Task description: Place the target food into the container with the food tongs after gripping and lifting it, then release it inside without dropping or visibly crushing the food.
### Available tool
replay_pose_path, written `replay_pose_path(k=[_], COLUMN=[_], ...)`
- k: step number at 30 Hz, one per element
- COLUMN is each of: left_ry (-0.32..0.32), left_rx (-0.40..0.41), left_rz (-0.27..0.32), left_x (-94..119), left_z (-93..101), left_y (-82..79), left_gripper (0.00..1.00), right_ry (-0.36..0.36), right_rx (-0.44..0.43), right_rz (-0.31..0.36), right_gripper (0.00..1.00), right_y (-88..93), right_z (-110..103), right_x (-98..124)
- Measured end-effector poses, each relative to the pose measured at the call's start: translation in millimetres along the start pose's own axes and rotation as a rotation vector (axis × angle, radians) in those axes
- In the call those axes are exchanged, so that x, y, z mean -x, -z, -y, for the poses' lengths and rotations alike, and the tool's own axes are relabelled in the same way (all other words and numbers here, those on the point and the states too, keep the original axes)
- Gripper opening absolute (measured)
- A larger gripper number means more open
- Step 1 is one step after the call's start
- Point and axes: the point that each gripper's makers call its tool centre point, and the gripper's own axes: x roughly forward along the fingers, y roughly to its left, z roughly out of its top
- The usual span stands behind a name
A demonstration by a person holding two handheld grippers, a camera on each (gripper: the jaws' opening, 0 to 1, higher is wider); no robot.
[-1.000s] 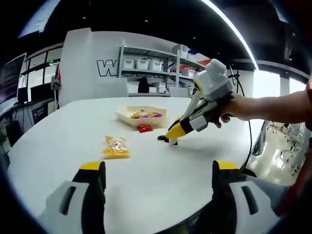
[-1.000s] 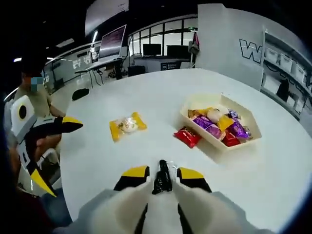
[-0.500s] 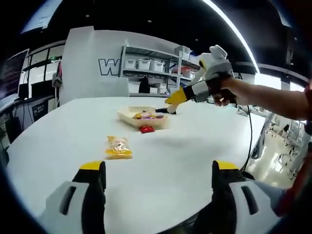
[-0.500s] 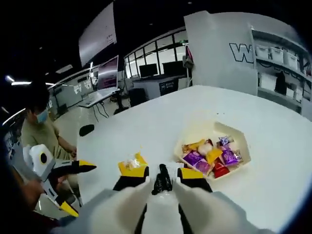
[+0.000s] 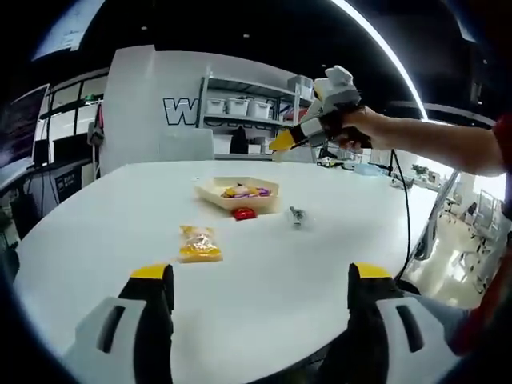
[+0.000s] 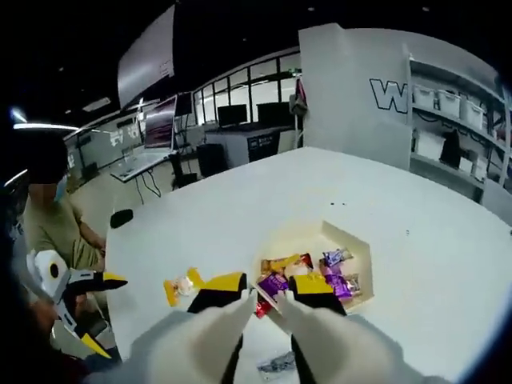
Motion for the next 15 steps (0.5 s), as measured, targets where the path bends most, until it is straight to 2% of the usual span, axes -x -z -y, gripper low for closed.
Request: replay_pose_path(k=[6, 12, 15], left_ry=[0.003, 0.015, 0.019], left_rx=[-0.006, -0.011, -0.017], left_rz=[-0.017, -0.011, -0.015], left_x=[0, -2, -3], left_z=[1.0, 6.8, 8.7], left_y=[3.8, 0.3, 1.0], left_gripper=[0.88, 0.88, 0.87], right_ry=[-0.012, -0.003, 0.005], right_rx=[-0.059, -0.069, -0.062], right_rz=[-0.04, -0.075, -0.075], right_gripper=[0.19, 0.21, 0.22], right_y=[26.2, 51.5, 58.5], right_z=[6, 17, 21], right_x=[2, 4, 5])
